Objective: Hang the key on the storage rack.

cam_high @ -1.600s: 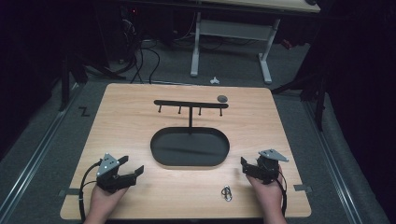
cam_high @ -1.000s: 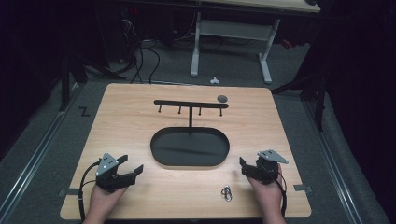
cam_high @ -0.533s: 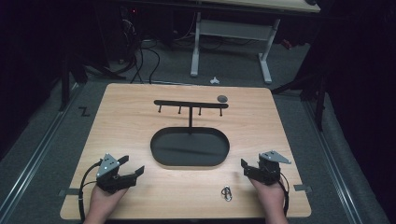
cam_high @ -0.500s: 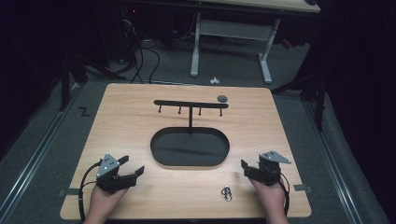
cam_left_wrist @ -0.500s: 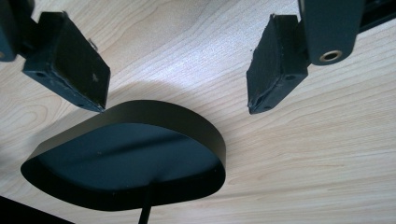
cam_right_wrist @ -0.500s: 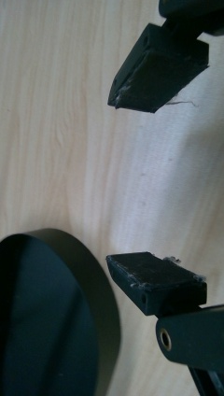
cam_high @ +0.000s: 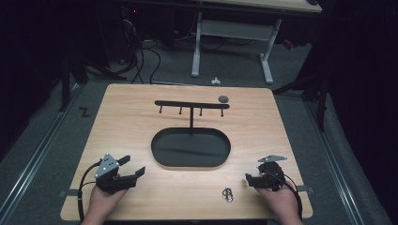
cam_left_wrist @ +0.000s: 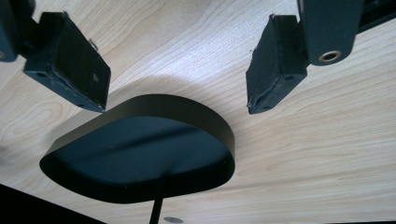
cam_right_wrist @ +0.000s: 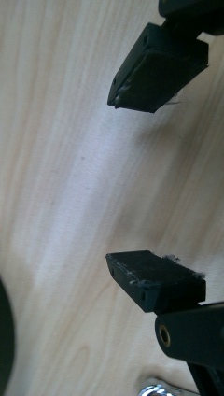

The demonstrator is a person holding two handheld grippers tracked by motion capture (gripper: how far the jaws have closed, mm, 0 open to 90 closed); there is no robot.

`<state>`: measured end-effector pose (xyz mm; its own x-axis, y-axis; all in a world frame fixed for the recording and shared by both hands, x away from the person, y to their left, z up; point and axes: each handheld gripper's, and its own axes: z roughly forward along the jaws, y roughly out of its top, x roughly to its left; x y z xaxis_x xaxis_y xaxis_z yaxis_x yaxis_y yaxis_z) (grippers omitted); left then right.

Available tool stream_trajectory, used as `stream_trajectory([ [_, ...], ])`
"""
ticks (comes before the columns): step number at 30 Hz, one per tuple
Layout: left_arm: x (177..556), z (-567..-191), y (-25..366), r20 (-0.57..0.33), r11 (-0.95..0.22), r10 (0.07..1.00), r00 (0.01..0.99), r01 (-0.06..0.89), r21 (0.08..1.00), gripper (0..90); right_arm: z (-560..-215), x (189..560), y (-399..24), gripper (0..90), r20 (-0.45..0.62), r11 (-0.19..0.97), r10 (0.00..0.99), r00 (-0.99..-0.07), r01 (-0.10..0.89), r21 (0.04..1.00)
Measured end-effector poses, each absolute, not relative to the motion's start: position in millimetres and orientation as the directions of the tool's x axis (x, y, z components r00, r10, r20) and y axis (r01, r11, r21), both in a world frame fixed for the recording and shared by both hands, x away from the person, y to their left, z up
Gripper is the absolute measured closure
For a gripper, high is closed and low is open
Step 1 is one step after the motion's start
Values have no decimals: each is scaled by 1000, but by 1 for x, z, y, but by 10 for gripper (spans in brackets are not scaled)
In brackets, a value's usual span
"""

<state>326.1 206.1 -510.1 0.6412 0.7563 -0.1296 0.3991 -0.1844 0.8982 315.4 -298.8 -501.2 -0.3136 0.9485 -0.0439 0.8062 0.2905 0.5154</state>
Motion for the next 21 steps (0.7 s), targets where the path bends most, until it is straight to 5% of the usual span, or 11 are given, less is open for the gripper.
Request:
stream_trajectory([
  [8,327,-510,205,-133,-190,747,652,400,897,224,-497,317,-280,199,-130,426,904,-407,841,334],
  [21,328,-509,206,-140,-189,736,662,400,897,224,-490,320,-267,220,-149,434,899,-411,881,187],
])
